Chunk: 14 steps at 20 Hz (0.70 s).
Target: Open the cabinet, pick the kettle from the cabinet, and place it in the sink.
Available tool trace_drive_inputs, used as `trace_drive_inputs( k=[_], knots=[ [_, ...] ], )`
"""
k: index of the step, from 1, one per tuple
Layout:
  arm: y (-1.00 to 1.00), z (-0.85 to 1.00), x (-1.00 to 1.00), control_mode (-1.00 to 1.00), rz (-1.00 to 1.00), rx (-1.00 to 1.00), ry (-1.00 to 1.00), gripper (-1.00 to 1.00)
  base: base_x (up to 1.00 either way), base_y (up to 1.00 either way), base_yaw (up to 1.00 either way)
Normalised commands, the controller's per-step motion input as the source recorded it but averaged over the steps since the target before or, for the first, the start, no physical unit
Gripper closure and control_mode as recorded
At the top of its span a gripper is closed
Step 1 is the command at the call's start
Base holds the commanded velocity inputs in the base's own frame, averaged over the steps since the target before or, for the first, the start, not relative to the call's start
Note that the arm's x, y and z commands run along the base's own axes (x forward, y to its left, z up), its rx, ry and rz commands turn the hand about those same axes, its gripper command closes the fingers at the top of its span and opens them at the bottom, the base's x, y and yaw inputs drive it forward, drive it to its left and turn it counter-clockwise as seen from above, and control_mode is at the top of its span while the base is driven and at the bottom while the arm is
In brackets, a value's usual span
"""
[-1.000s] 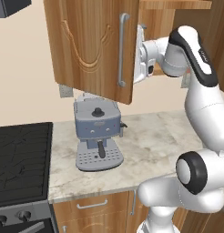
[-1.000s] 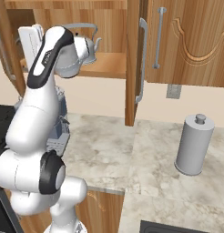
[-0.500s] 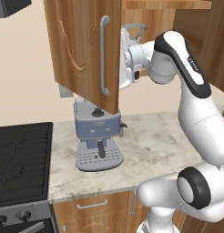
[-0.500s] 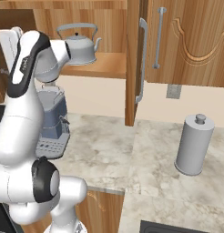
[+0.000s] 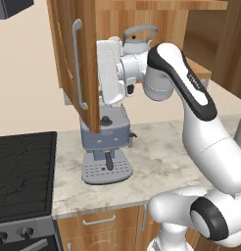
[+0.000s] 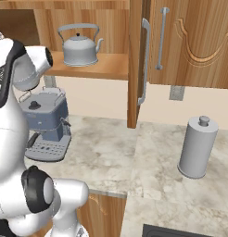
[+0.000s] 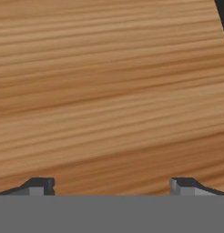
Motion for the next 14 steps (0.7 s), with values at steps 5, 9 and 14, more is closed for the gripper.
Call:
trace_drive_inputs(
  k=[5,9,14],
  knots=[
    [0.58,-0.03,-0.10,-1.00,-0.02,0.00,0.00,-1.00,0.00,0.00,0.00],
    [0.60,-0.04,-0.08,-1.00,-0.03,0.00,0.00,-1.00,0.00,0.00,0.00],
    [0.44,-0.04,-0.02,-1.00,-0.03,0.00,0.00,-1.00,0.00,0.00,0.00]
  ],
)
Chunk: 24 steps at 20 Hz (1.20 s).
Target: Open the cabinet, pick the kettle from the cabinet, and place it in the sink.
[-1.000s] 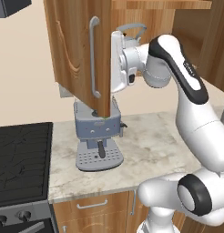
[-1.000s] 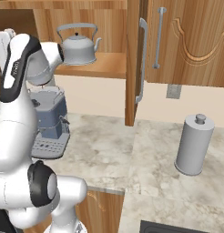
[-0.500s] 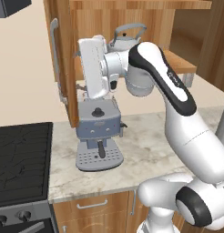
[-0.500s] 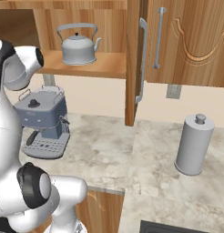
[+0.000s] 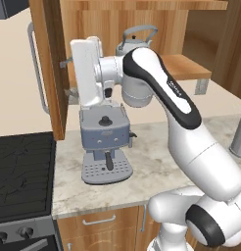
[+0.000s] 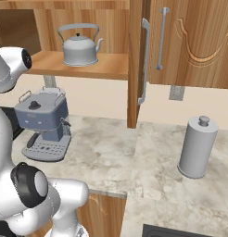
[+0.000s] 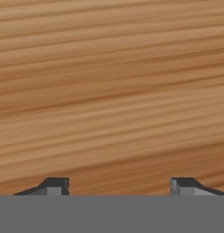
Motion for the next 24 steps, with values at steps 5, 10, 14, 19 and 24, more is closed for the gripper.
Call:
trace_drive_inputs(
  k=[5,10,14,19,24],
  knots=[
    [0.08,0.00,-0.05,-1.00,-0.06,0.04,0.01,-1.00,0.00,0.00,0.00],
    [-0.26,0.00,0.00,-1.00,-0.10,0.00,0.01,-1.00,0.00,0.00,0.00],
    [-0.39,0.01,-0.03,-1.00,-0.18,-0.05,-0.01,-1.00,0.00,0.00,0.00],
    [-0.45,0.00,-0.05,-1.00,-0.15,-0.06,-0.01,-1.00,0.00,0.00,0.00],
    [-0.43,0.00,-0.13,-1.00,-0.13,-0.12,-0.17,-1.00,0.00,0.00,0.00]
  ],
)
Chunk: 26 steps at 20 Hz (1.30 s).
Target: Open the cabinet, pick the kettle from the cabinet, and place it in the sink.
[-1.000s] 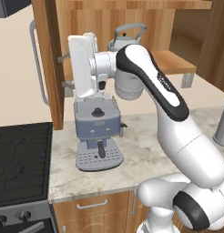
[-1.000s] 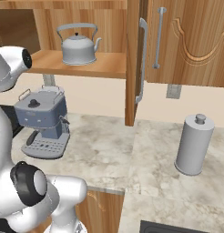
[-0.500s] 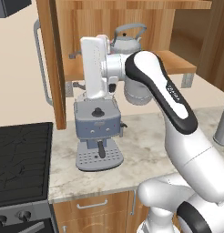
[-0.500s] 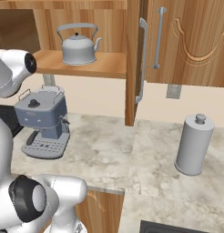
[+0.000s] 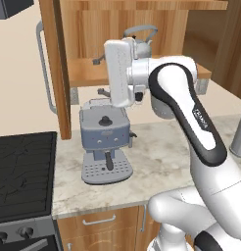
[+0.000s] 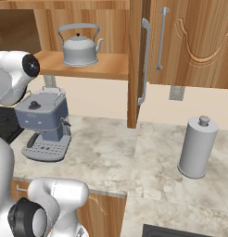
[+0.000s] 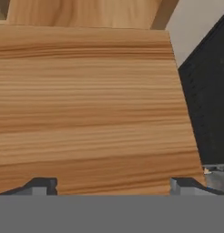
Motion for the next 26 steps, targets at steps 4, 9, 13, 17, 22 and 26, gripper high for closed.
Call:
trace_drive_inputs(
  k=[4,9,13,17,22,26],
  knots=[
    [-0.37,0.00,-0.16,-1.00,-0.14,-0.20,-0.26,-1.00,0.00,0.00,0.00],
    [-0.31,0.00,-0.15,-1.00,-0.16,-0.25,-0.24,-1.00,0.00,0.00,0.00],
    [-0.28,0.00,-0.15,-1.00,-0.16,-0.26,-0.22,-1.00,0.00,0.00,0.00],
    [-0.25,0.00,-0.10,-1.00,-0.18,-0.27,-0.16,-1.00,0.00,0.00,0.00],
    [-0.28,0.00,-0.07,-1.00,-0.20,-0.19,-0.13,-1.00,0.00,0.00,0.00],
    [-0.29,0.04,-0.03,-1.00,-0.24,-0.10,0.00,-1.00,0.00,0.00,0.00]
  ],
)
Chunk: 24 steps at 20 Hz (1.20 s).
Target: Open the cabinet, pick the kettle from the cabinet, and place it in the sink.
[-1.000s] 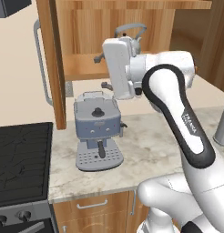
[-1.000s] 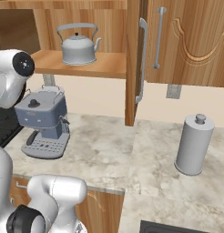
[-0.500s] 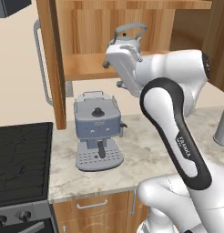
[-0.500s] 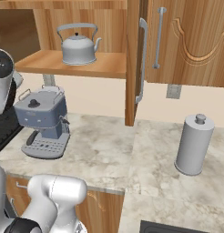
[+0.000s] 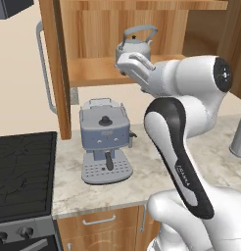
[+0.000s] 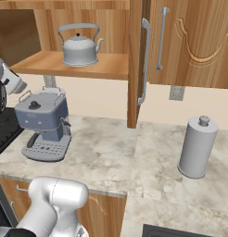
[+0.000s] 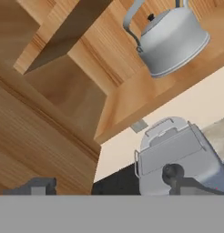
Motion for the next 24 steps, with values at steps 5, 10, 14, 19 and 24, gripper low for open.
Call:
trace_drive_inputs(
  k=[5,10,14,19,24],
  knots=[
    [-0.36,0.07,0.00,-1.00,-0.21,-0.09,0.00,-1.00,0.00,0.00,0.00],
    [-0.28,0.20,0.00,-1.00,-0.09,-0.13,0.00,-1.00,0.00,0.00,0.00],
    [-0.23,0.12,0.00,-1.00,0.00,-0.24,0.00,-1.00,0.00,0.00,0.00],
    [-0.25,0.05,0.00,-1.00,0.06,-0.29,0.00,-1.00,0.00,0.00,0.00],
    [-0.19,0.05,0.02,-1.00,0.11,-0.23,0.00,-1.00,0.00,0.00,0.00]
  ],
)
